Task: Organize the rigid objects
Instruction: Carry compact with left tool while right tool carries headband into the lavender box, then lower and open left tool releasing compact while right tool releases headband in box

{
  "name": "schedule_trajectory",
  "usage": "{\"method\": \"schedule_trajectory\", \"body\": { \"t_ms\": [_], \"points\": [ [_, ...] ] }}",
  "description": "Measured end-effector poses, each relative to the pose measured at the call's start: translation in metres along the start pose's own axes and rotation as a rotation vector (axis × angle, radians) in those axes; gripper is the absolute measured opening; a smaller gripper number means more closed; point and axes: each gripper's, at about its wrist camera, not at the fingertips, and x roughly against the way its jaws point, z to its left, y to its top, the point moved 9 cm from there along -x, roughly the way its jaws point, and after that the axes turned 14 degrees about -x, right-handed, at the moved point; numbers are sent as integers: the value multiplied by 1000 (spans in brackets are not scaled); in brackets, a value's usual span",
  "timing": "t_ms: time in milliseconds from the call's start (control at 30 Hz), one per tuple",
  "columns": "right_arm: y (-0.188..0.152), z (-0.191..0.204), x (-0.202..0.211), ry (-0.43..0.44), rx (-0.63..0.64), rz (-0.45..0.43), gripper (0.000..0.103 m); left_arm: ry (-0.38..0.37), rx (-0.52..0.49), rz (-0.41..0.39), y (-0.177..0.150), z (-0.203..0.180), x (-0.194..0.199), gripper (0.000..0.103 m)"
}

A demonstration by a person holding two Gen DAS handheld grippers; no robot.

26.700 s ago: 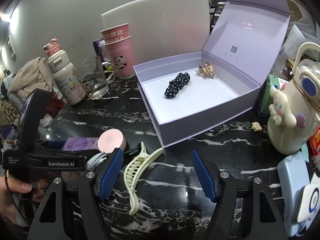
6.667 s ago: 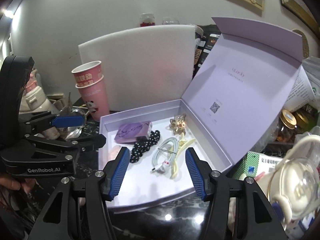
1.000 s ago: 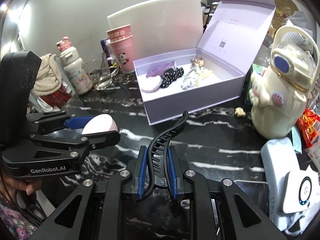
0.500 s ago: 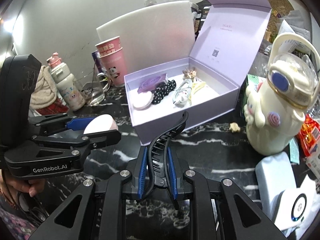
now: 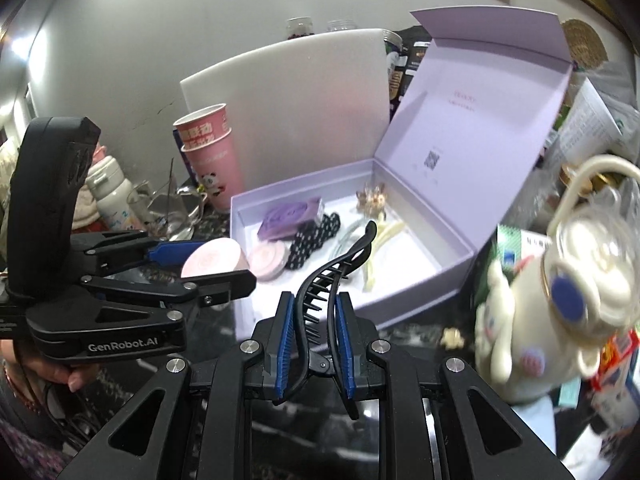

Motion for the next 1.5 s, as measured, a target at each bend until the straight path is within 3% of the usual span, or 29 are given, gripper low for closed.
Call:
{"method": "schedule_trajectory", "body": {
  "t_ms": [400, 667, 1500],
  "points": [
    [49, -4, -21, 15, 17, -47, 20, 54, -35, -58, 47, 26, -18, 50],
    [68, -15, -48, 4, 10, -44, 20, 50, -59, -27, 53, 37, -51, 50],
    [59, -35, -115, -47, 6, 63, 20, 31, -149, 79, 46, 40, -113, 50]
  ]
}}
